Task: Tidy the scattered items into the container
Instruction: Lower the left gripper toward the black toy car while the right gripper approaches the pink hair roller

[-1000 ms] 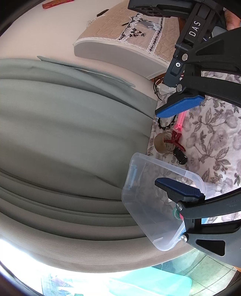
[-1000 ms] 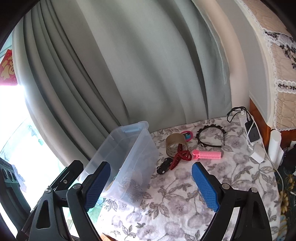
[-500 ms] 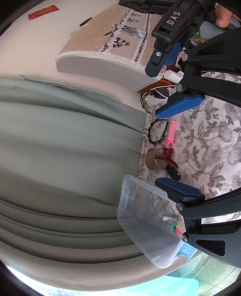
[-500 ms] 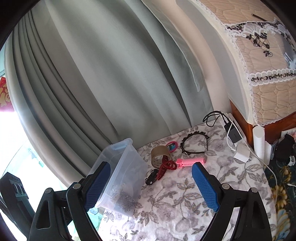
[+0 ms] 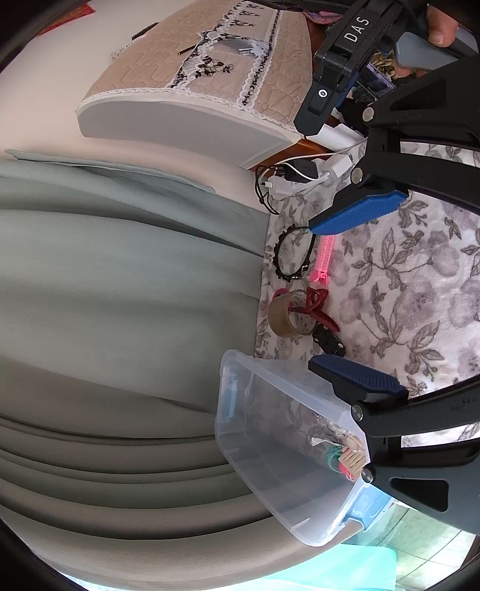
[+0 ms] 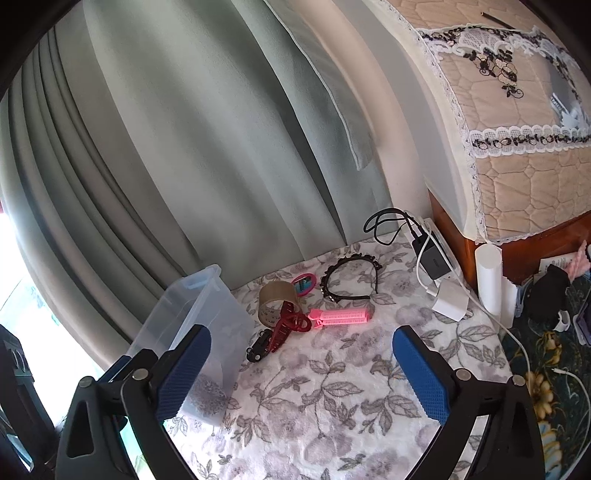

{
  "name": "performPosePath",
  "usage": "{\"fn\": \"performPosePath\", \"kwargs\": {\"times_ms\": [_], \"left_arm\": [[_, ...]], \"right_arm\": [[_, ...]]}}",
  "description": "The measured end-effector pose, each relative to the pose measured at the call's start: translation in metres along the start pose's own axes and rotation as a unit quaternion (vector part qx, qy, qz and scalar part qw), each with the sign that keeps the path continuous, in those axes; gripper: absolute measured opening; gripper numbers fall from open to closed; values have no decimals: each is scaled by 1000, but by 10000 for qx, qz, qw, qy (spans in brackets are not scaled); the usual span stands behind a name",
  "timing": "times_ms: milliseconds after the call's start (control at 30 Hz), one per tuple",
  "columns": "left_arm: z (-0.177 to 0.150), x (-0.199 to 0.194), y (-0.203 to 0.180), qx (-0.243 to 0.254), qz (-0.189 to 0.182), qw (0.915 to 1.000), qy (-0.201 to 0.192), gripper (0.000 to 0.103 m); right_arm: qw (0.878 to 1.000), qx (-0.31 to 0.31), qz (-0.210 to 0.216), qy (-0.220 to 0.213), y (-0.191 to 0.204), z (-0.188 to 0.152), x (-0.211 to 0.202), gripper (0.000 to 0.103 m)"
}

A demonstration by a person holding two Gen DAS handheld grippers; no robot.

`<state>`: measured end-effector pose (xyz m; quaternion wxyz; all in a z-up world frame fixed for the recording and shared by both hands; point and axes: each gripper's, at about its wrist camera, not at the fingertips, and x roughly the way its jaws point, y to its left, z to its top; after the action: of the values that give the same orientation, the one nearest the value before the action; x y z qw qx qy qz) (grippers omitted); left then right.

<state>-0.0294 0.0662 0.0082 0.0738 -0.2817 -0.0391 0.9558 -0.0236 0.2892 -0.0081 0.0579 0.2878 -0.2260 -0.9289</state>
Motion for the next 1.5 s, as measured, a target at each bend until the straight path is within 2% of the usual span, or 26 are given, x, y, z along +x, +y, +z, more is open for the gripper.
{"fn": "performPosePath", "kwargs": {"times_ms": [300, 600, 867, 1100, 1367, 1500], "left_arm": [[-16, 43, -2, 173, -13, 9982, 569, 68], [-35, 105, 4, 208, 60, 9932, 1141, 68], [-42, 156, 6, 382, 195, 9916, 1217, 68], [-43, 196, 9, 589, 226, 9910, 1182, 68], [-39, 229, 7, 740, -163, 9919, 1017, 68], [-41, 245, 13, 544, -261, 9920, 1112, 68]], "right_arm": [[9990, 228, -204, 318, -23, -7, 34, 103], [9961, 176, -283, 823, -39, -18, 82, 103], [9904, -74, -248, 1358, -44, -26, 126, 103], [9854, -313, -310, 1642, -48, -29, 159, 103], [9817, -338, -367, 1838, -59, -23, 190, 103], [9805, -393, -417, 1882, -64, -17, 203, 103]]}}
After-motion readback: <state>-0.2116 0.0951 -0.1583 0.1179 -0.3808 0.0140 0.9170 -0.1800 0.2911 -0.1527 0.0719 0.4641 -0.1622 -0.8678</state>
